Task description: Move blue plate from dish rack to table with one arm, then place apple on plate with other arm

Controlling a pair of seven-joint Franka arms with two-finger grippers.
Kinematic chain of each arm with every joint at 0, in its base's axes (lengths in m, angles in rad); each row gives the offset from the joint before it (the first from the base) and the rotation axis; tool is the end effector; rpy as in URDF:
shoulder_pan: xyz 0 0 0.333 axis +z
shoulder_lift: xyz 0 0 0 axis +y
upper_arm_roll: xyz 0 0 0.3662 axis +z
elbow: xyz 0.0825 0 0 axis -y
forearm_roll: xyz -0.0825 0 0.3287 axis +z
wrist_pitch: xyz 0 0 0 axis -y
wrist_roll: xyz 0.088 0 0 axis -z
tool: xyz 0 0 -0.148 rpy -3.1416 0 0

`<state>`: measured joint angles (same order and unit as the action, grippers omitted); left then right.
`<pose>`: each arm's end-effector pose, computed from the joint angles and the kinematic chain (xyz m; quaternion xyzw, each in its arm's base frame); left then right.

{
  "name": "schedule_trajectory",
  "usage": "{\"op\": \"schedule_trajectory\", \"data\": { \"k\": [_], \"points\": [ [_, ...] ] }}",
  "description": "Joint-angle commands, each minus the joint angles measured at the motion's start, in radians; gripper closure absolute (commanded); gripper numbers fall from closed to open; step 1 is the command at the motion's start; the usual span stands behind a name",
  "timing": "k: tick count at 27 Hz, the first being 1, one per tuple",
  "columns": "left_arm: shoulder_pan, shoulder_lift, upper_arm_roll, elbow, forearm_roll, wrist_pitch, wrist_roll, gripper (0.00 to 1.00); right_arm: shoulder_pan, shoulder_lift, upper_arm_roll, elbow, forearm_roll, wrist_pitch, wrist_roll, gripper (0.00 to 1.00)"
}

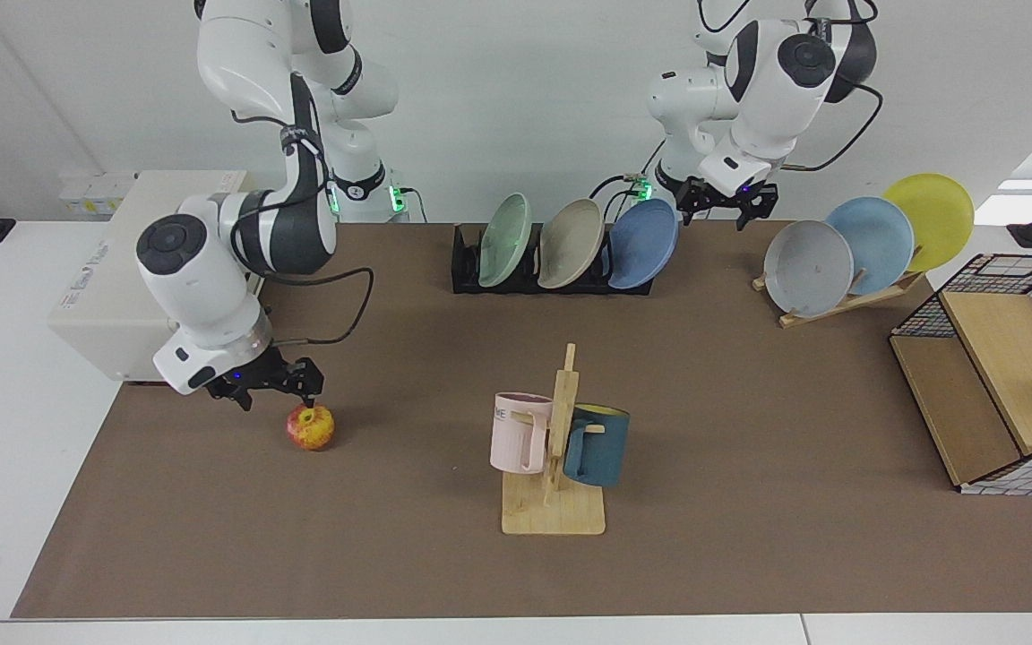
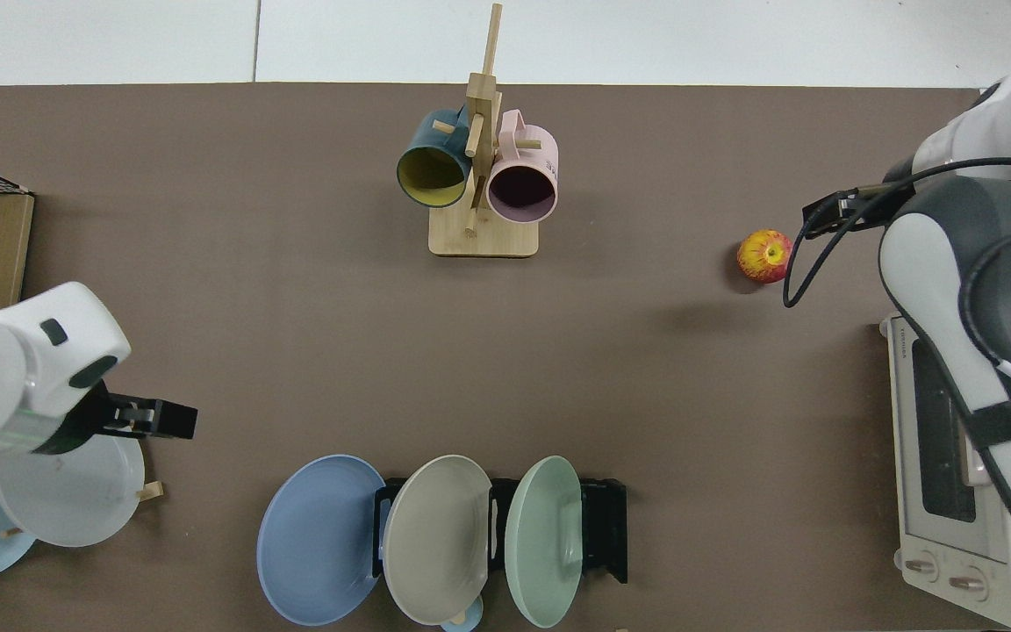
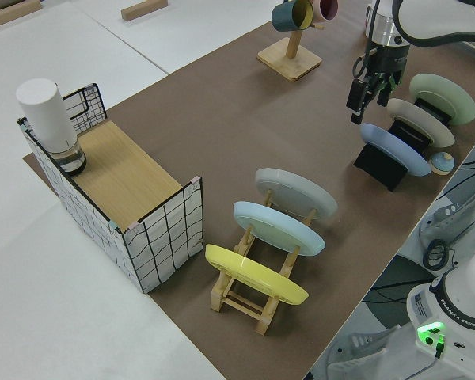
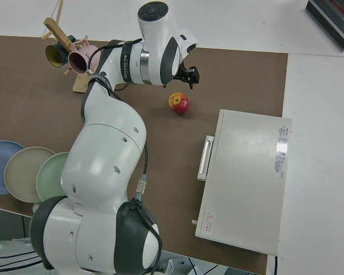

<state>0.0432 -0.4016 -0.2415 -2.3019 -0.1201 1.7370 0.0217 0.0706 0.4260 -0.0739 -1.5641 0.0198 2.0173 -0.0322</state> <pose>0.3243 -0.0918 0.5088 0.9929 -0.0812 -0.0865 0.0047 0.6521 0.0070 0.4289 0.9998 0.0138 0.0141 0.0065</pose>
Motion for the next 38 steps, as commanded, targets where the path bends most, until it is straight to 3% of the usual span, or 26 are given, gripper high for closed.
{"op": "schedule_trajectory", "data": {
  "k": [1,14,20,23,26,29,31,35,36,38],
  "points": [
    [-0.009,-0.088,-0.022,-0.123,-0.055,0.055,-0.008,0.00,0.009,0.075,0.003,0.007,0.009,0.040,0.018,0.00],
    [-0.031,-0.114,-0.065,-0.189,-0.092,0.033,-0.035,0.02,0.034,0.105,0.002,-0.071,0.003,0.141,0.057,0.00],
    [-0.040,-0.112,-0.081,-0.191,-0.093,0.033,-0.054,0.22,0.037,0.106,0.002,-0.082,0.003,0.147,0.058,0.00],
    [-0.040,-0.112,-0.087,-0.189,-0.093,0.033,-0.054,0.22,0.037,0.105,0.002,-0.091,0.003,0.149,0.058,0.01],
    [-0.042,-0.112,-0.088,-0.189,-0.093,0.030,-0.054,0.22,0.037,0.102,0.002,-0.111,0.003,0.175,0.055,0.15],
    [-0.052,-0.114,-0.094,-0.189,-0.093,0.026,-0.057,0.22,0.038,0.096,0.002,-0.134,0.000,0.190,0.045,0.56],
    [-0.054,-0.112,-0.098,-0.189,-0.095,0.026,-0.071,0.22,0.041,0.091,0.002,-0.145,-0.001,0.193,0.043,0.67],
    [-0.063,-0.112,-0.122,-0.188,-0.112,0.026,-0.094,0.23,0.044,0.091,0.002,-0.145,-0.001,0.195,0.045,0.73],
    [-0.063,-0.114,-0.131,-0.189,-0.115,0.032,-0.097,0.29,0.044,0.091,0.002,-0.145,-0.001,0.195,0.043,0.74],
    [-0.063,-0.112,-0.139,-0.191,-0.118,0.027,-0.097,0.50,0.043,0.091,0.002,-0.143,-0.012,0.195,0.040,0.77]
  ]
}}
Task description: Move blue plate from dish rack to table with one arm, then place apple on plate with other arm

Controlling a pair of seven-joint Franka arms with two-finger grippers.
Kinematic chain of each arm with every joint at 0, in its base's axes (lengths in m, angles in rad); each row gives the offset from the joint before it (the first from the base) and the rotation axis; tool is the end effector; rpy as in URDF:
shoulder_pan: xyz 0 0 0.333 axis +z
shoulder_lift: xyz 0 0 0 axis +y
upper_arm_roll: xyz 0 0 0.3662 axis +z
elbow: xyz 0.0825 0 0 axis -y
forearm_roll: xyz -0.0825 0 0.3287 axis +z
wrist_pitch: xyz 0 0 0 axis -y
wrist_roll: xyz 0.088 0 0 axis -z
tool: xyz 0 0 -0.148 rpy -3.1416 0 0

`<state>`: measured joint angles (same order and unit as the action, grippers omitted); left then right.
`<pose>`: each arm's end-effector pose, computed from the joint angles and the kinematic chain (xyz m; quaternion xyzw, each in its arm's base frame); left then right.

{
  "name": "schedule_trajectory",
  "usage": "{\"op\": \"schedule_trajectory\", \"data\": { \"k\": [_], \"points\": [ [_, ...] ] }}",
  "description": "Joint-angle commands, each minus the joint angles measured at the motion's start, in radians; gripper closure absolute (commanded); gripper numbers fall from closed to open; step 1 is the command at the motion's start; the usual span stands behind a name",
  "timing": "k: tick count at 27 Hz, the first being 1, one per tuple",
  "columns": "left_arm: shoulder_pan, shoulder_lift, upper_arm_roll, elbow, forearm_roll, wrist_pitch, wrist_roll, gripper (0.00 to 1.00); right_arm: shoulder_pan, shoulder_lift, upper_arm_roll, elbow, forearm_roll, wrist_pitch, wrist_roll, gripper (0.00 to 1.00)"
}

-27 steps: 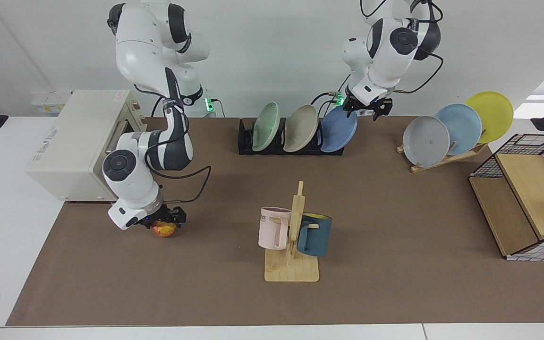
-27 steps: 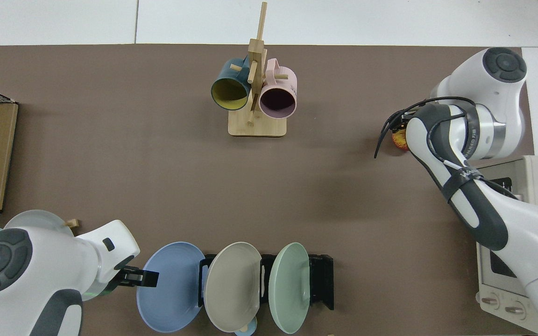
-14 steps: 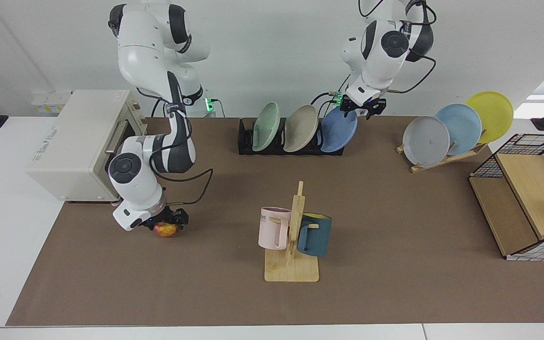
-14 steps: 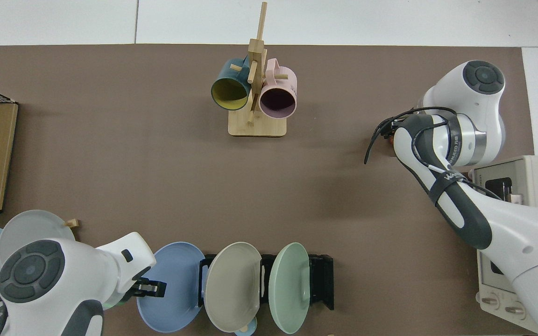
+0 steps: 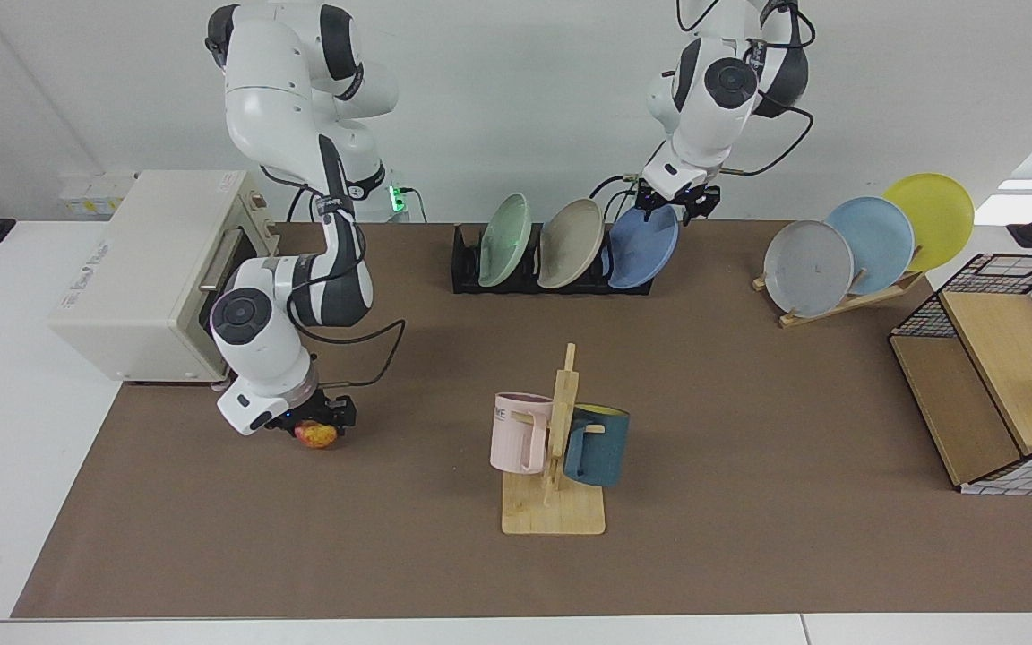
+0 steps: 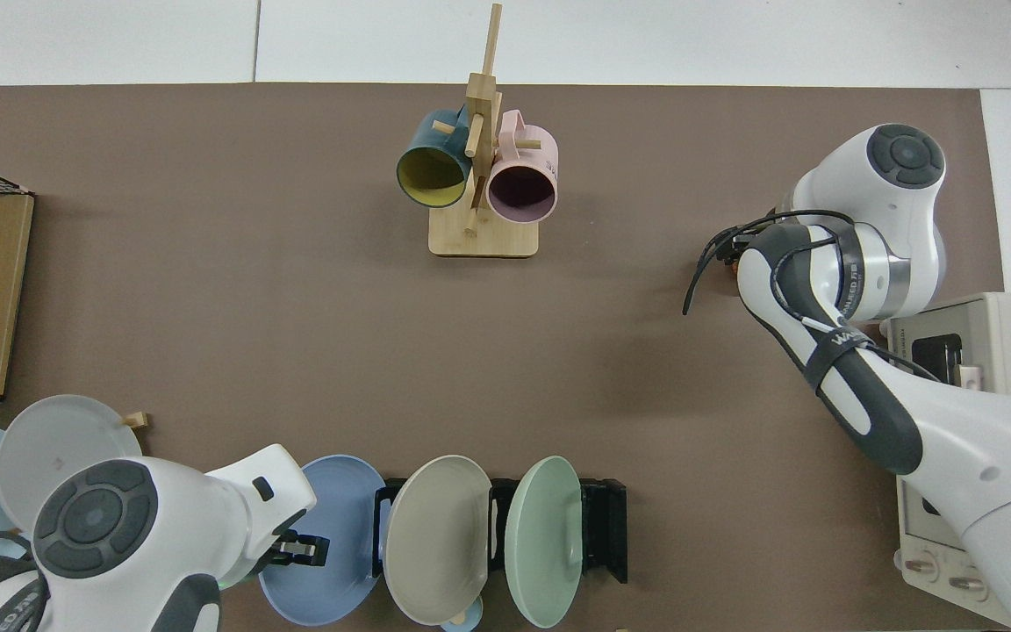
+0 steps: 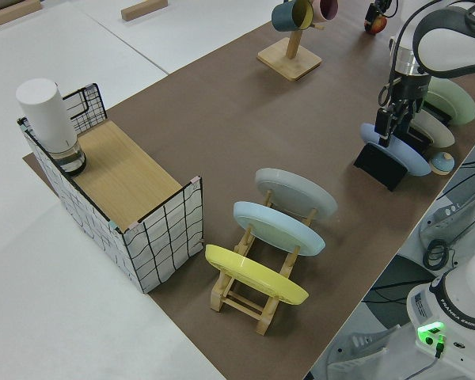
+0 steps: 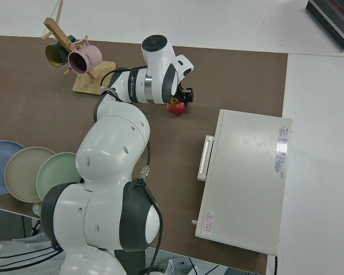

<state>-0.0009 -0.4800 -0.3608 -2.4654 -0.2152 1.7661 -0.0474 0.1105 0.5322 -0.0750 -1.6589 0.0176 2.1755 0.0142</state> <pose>0.2657 -0.1413 0.4639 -0.9883 0.0936 0.1207 0.0013 0.6573 0.0315 0.3342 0.9998 0.0106 -0.0067 0.0120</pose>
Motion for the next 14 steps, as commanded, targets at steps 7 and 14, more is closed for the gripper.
{"op": "schedule_trajectory", "data": {
  "k": [7,14],
  "points": [
    [-0.008,-0.023,-0.021,-0.018,-0.021,0.010,-0.019,0.98,0.005,-0.047,0.003,-0.041,-0.010,0.007,-0.016,1.00],
    [0.001,-0.019,-0.018,0.022,-0.009,-0.008,-0.023,1.00,0.017,-0.074,0.004,-0.015,-0.010,-0.019,-0.033,1.00]
  ]
}}
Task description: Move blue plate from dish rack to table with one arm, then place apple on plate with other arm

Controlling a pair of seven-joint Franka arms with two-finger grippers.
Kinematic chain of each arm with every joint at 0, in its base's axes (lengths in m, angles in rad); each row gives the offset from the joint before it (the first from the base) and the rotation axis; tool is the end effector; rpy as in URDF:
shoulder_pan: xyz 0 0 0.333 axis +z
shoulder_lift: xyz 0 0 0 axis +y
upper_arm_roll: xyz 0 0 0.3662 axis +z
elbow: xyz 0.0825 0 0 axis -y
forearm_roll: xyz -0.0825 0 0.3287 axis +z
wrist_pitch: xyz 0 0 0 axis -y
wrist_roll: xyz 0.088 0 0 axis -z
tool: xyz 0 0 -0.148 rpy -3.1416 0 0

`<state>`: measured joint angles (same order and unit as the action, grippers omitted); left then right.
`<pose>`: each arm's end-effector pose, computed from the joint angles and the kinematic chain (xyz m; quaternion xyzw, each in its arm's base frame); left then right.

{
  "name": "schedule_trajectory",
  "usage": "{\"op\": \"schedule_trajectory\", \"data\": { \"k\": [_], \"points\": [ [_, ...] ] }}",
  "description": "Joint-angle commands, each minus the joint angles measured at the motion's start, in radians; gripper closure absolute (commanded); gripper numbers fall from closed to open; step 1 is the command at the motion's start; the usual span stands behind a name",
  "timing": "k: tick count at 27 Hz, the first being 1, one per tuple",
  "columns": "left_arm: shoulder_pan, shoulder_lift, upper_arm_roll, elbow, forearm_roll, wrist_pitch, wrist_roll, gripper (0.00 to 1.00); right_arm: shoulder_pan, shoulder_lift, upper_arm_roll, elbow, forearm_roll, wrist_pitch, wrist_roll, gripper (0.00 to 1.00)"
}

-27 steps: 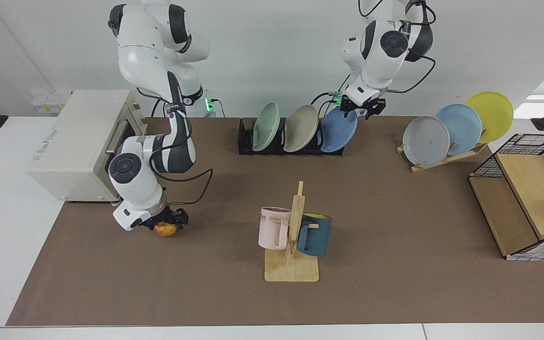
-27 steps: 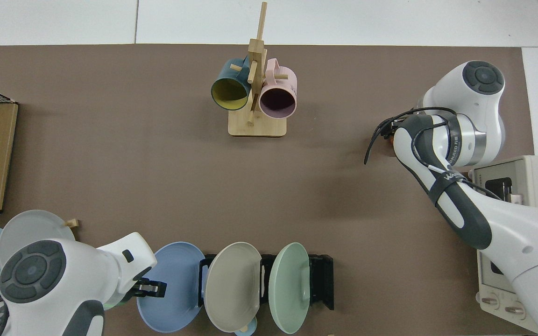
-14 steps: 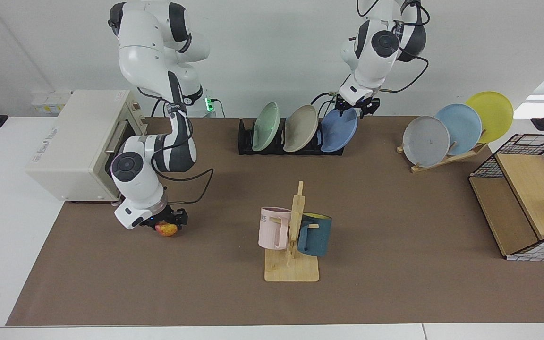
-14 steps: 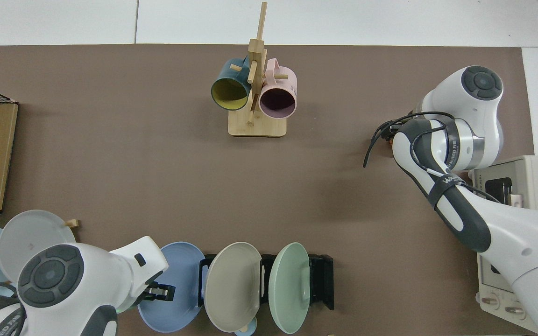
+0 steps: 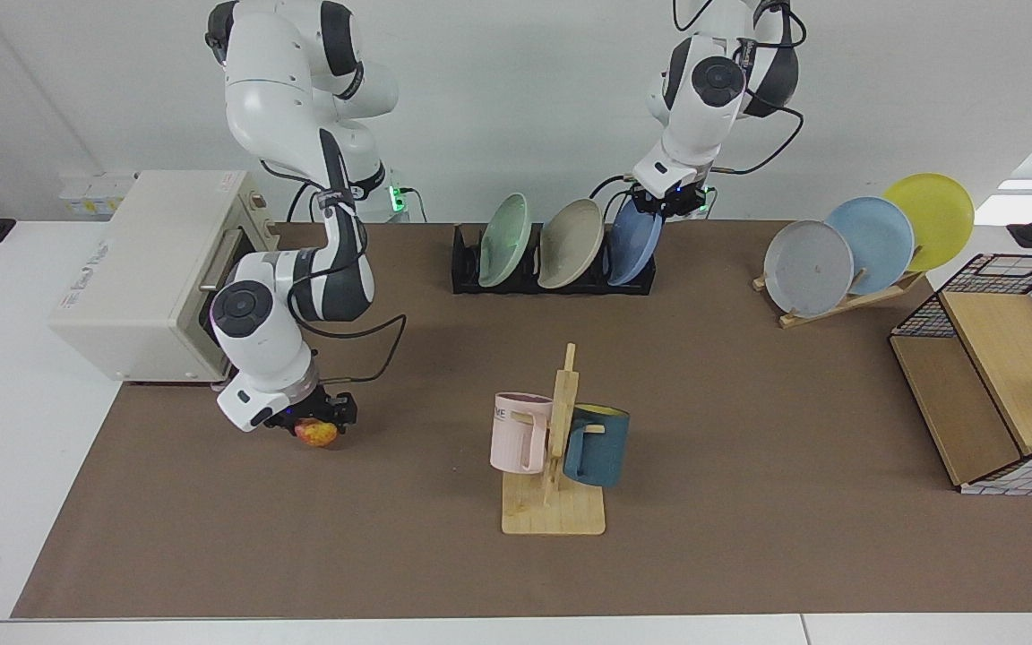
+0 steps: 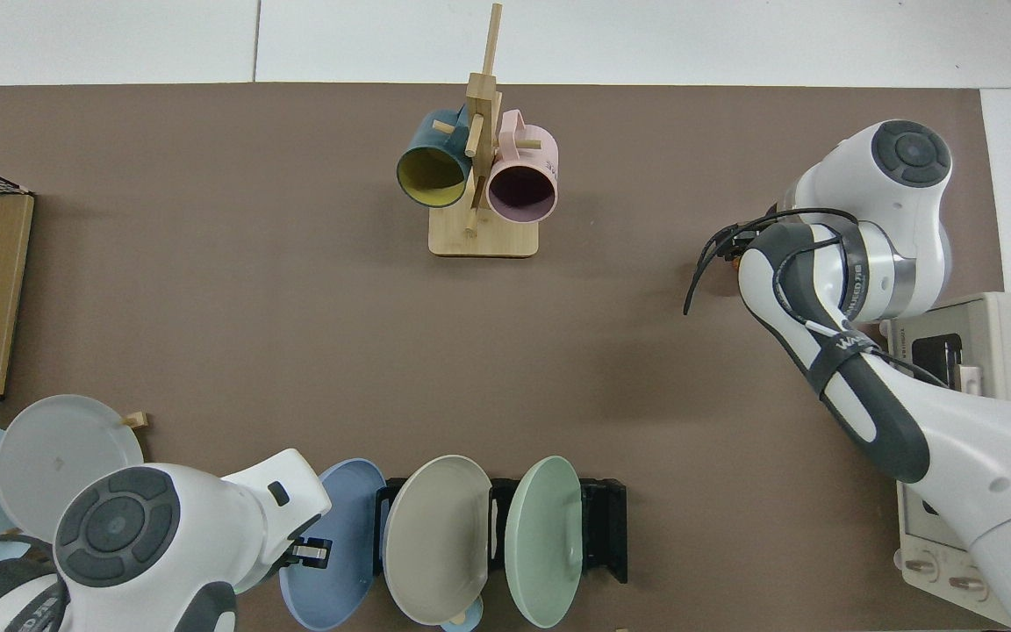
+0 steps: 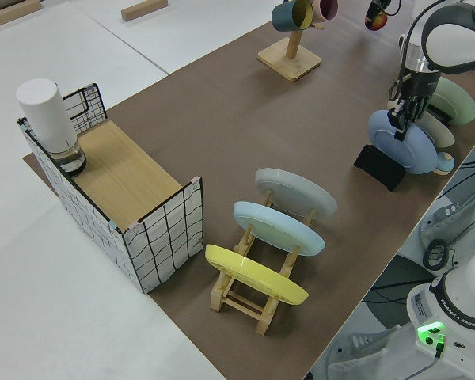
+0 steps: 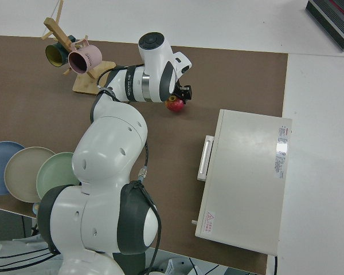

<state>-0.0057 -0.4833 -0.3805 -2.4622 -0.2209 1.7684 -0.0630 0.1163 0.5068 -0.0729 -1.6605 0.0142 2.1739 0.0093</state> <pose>0.2628 -0.1496 0.4648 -0.9885 0.0958 0.1172 0.0051 0.6561 0.0361 0.3500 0.9998 0.0177 0.0043 0.0117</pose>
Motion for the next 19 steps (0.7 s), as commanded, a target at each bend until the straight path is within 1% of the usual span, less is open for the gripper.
{"op": "schedule_trajectory", "data": {
  "k": [1,5,7,12,15,17,19],
  "points": [
    [0.010,-0.015,0.005,0.034,-0.002,-0.018,-0.008,1.00,0.016,-0.051,0.001,-0.002,-0.008,-0.031,-0.044,1.00],
    [0.047,-0.011,0.009,0.107,0.026,-0.082,-0.008,1.00,0.014,-0.057,0.001,0.071,0.000,-0.133,-0.060,1.00],
    [0.052,-0.012,0.012,0.132,0.049,-0.095,-0.006,1.00,0.013,-0.073,0.001,0.096,0.010,-0.175,-0.061,1.00],
    [0.070,0.002,0.083,0.207,0.074,-0.095,0.003,1.00,0.014,-0.145,0.002,0.097,0.013,-0.218,-0.054,1.00],
    [0.114,0.038,0.092,0.236,0.072,-0.058,0.012,1.00,0.014,-0.192,0.002,0.102,0.013,-0.268,-0.055,1.00],
    [0.119,0.089,0.100,0.262,0.072,-0.029,0.015,1.00,0.016,-0.224,0.002,0.102,0.015,-0.298,-0.054,0.98],
    [0.112,0.159,0.146,0.311,0.065,-0.003,0.017,1.00,0.014,-0.252,0.001,0.103,0.016,-0.334,-0.055,0.98]
  ]
}}
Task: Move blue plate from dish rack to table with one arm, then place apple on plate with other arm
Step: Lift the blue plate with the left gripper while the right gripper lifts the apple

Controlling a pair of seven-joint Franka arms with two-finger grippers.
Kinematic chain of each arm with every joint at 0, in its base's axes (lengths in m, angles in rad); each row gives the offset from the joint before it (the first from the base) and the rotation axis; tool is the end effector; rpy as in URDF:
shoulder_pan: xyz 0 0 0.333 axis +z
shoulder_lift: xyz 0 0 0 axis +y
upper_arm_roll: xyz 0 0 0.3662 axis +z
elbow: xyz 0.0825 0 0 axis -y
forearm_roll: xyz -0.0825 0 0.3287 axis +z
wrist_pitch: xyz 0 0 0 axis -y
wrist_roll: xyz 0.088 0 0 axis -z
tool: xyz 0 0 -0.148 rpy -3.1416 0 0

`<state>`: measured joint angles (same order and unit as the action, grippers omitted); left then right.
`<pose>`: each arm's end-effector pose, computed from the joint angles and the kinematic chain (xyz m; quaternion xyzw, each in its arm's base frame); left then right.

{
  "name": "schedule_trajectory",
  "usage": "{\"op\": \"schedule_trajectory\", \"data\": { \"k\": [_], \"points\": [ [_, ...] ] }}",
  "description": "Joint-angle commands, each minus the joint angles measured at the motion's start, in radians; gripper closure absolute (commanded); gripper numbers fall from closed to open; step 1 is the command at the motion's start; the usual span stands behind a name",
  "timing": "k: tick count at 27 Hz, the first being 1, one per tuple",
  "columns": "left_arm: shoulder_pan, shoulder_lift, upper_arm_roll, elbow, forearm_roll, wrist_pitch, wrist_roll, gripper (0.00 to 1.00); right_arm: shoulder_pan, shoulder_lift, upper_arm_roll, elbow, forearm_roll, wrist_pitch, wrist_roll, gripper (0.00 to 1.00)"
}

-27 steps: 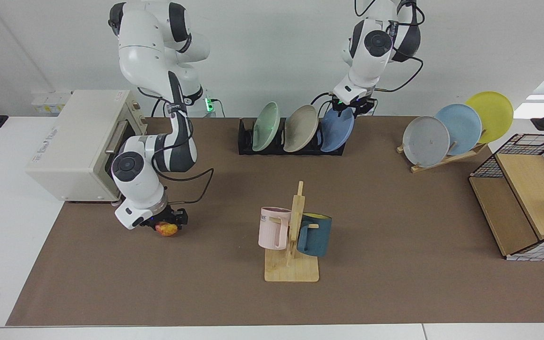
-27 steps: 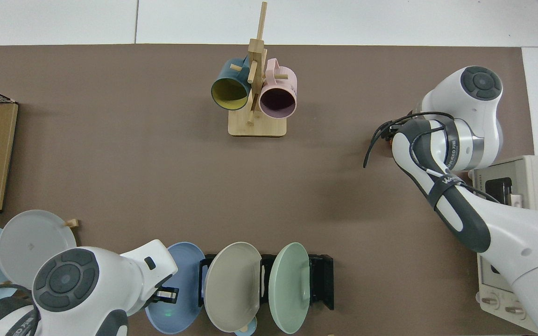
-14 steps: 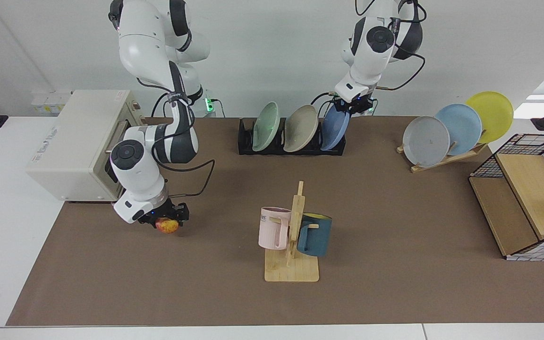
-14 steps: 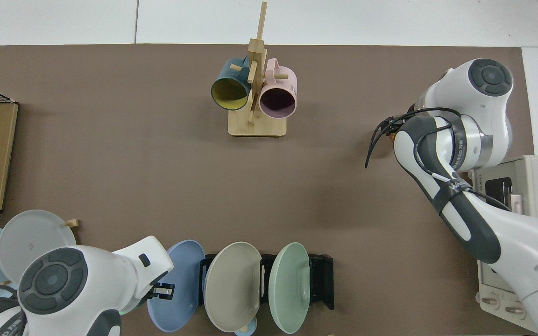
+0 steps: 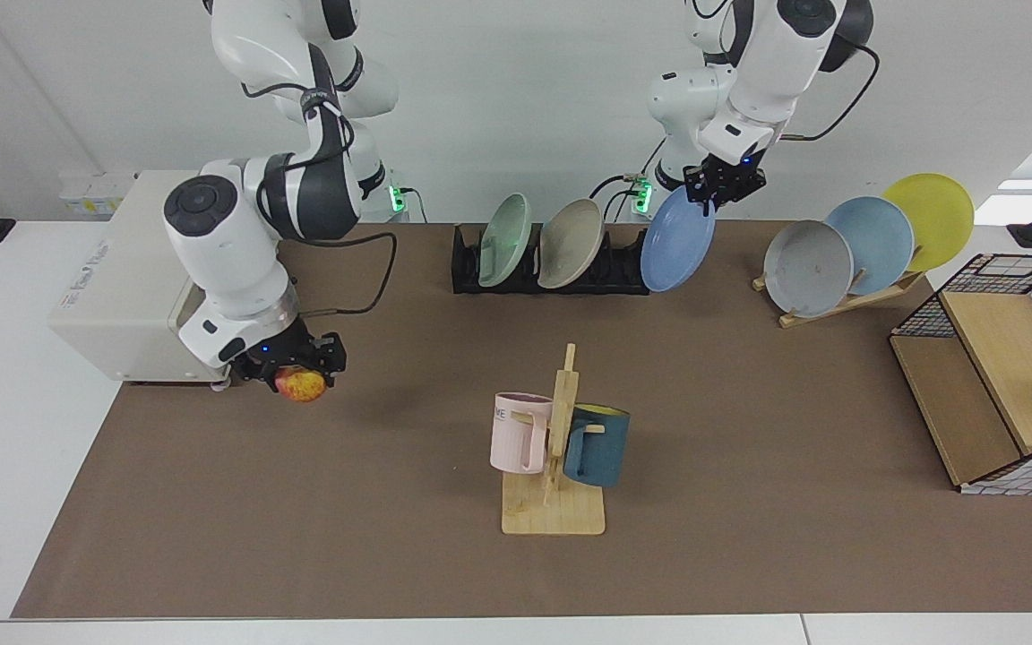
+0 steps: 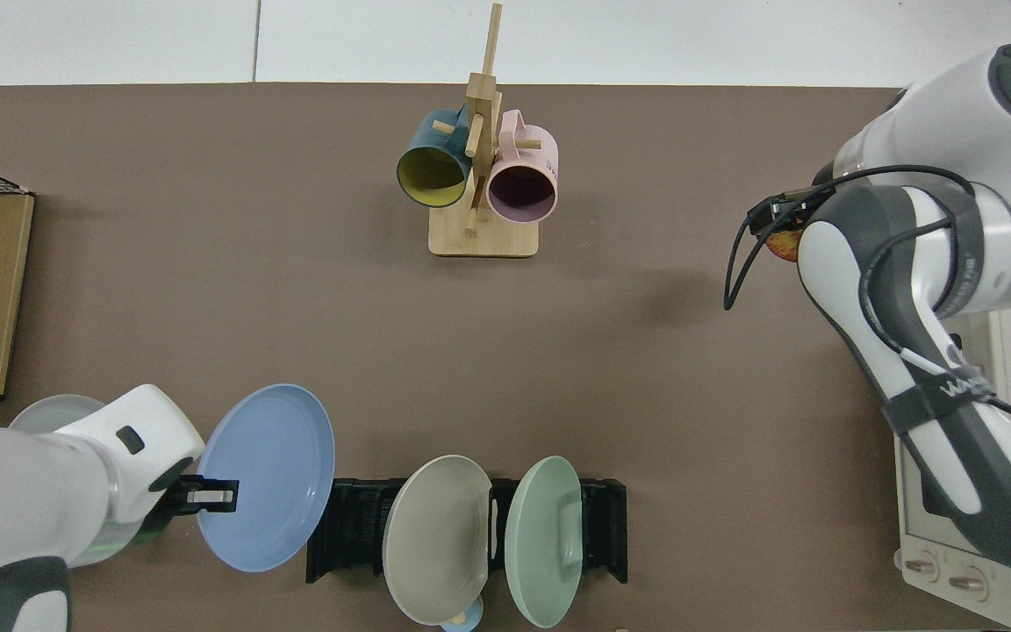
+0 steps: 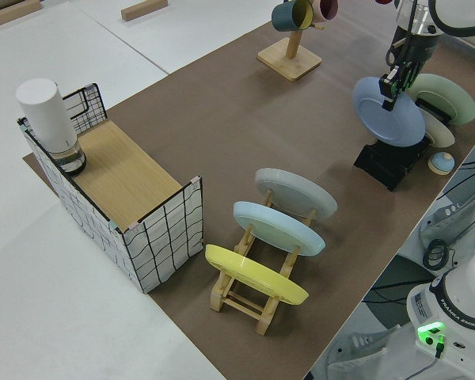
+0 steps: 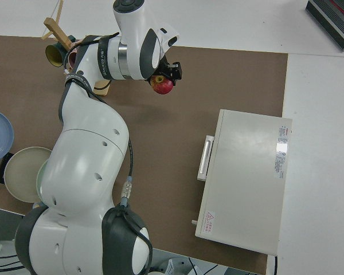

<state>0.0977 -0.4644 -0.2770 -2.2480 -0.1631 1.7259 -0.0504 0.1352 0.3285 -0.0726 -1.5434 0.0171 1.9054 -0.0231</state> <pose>0.3205 -0.0976 0.5481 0.9987 -0.0326 -0.0371 0.0151 0.6256 0.0472 0.4898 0.9990 0.0423 0.0173 0.0032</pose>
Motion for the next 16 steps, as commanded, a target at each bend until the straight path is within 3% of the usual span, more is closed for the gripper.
{"op": "schedule_trajectory", "data": {
  "k": [1,9,16],
  "points": [
    [-0.004,0.186,0.062,0.126,0.005,0.047,0.001,1.00,-0.006,-0.087,0.001,-0.014,0.012,-0.081,-0.023,0.99],
    [-0.006,0.328,0.076,0.176,-0.045,0.202,0.039,1.00,-0.002,-0.186,0.000,-0.024,0.011,-0.210,-0.017,1.00],
    [-0.006,0.401,0.078,0.177,-0.283,0.248,0.168,1.00,0.001,-0.244,0.001,-0.115,0.011,-0.204,-0.006,1.00]
  ]
}}
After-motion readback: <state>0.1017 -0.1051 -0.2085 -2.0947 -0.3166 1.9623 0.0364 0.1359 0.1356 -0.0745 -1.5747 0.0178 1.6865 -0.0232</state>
